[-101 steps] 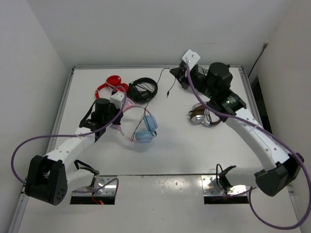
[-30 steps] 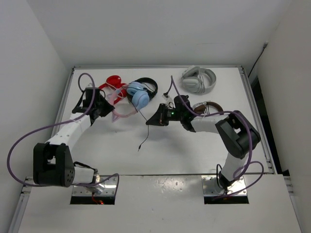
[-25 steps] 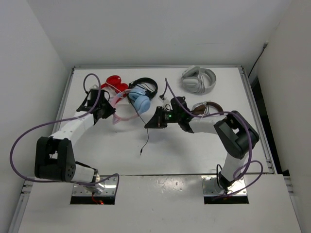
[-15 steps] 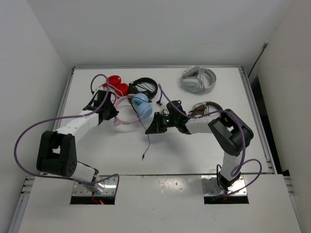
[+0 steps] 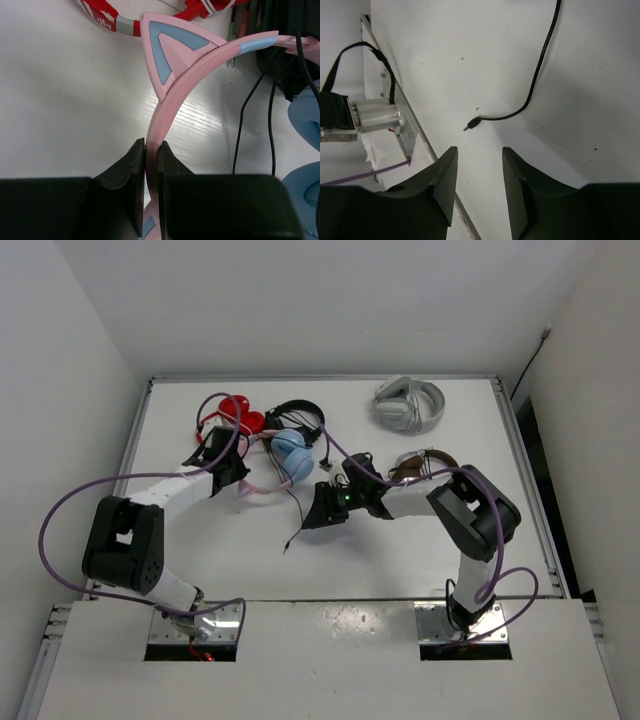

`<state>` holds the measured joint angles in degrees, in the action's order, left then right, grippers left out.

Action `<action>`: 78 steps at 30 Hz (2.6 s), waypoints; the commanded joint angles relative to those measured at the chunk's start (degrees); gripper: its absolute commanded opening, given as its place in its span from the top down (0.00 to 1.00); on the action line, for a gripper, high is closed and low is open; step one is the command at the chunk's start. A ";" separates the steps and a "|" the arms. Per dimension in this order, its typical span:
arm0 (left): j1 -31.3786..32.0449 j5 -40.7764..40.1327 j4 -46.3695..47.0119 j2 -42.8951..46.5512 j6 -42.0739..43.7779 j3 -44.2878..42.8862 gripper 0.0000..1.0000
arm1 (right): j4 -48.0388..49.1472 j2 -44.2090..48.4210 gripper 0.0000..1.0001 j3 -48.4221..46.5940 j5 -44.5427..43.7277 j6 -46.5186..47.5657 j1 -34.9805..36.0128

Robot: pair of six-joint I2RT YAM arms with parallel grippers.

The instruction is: Wrap the headphones

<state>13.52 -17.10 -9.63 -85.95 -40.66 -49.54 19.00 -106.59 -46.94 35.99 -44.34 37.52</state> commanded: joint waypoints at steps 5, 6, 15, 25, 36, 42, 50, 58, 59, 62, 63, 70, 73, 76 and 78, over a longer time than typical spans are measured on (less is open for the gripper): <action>0.46 -1.71 5.85 -0.62 -0.47 -1.44 1.00 | -16.22 7.08 0.62 -6.31 5.41 23.19 -1.22; 0.46 -1.71 5.85 -0.62 -0.47 -1.44 1.00 | -18.98 8.31 0.62 -7.11 5.41 33.77 0.70; 1.51 -0.04 6.90 -0.62 0.67 -0.91 1.00 | -36.13 12.73 0.72 -13.52 5.21 86.62 4.49; 1.51 1.11 6.90 -1.15 1.73 -0.91 1.00 | -36.85 7.98 0.66 -13.18 4.53 113.67 9.76; 2.04 1.63 7.43 -1.15 1.73 -0.38 1.00 | -45.90 -3.53 0.71 -25.30 5.15 124.41 13.72; 2.04 2.16 7.43 -1.15 1.73 -0.38 1.00 | -54.50 -9.25 0.71 -31.98 5.76 127.56 14.25; 2.04 2.16 7.43 -1.67 1.73 -0.38 1.00 | -59.96 -13.29 0.71 -35.85 5.23 130.73 14.78; 2.04 2.16 7.43 -1.67 1.73 -0.38 1.00 | -61.36 -16.54 0.71 -38.76 4.71 130.73 14.78; 2.04 2.16 7.43 -1.67 1.73 -0.38 1.00 | -61.37 -16.55 0.71 -39.28 4.71 130.73 14.78; 2.04 2.16 7.43 -1.67 1.73 -0.38 1.00 | -62.16 -17.25 0.71 -39.90 4.18 130.73 14.78; 2.04 2.16 7.43 -1.67 1.73 -0.38 1.00 | -62.94 -18.38 0.71 -40.51 4.18 130.73 14.78; 2.57 2.69 7.43 -1.67 2.26 -0.38 1.00 | -67.86 -22.09 0.70 -45.79 4.18 130.73 14.78; 2.57 2.69 7.43 -1.67 2.26 -0.38 1.00 | -68.66 -23.32 0.71 -46.84 3.65 130.73 14.78; 2.57 2.69 7.43 -1.67 2.26 -0.38 1.00 | -70.16 -24.37 0.75 -46.84 2.51 130.73 15.30; 2.57 2.69 7.43 -1.67 2.26 -0.38 1.00 | -70.68 -24.37 0.77 -46.84 1.11 130.73 15.30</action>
<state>15.46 -15.25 -6.76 -88.18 -37.67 -49.52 -48.99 -128.84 -92.86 38.04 85.08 52.01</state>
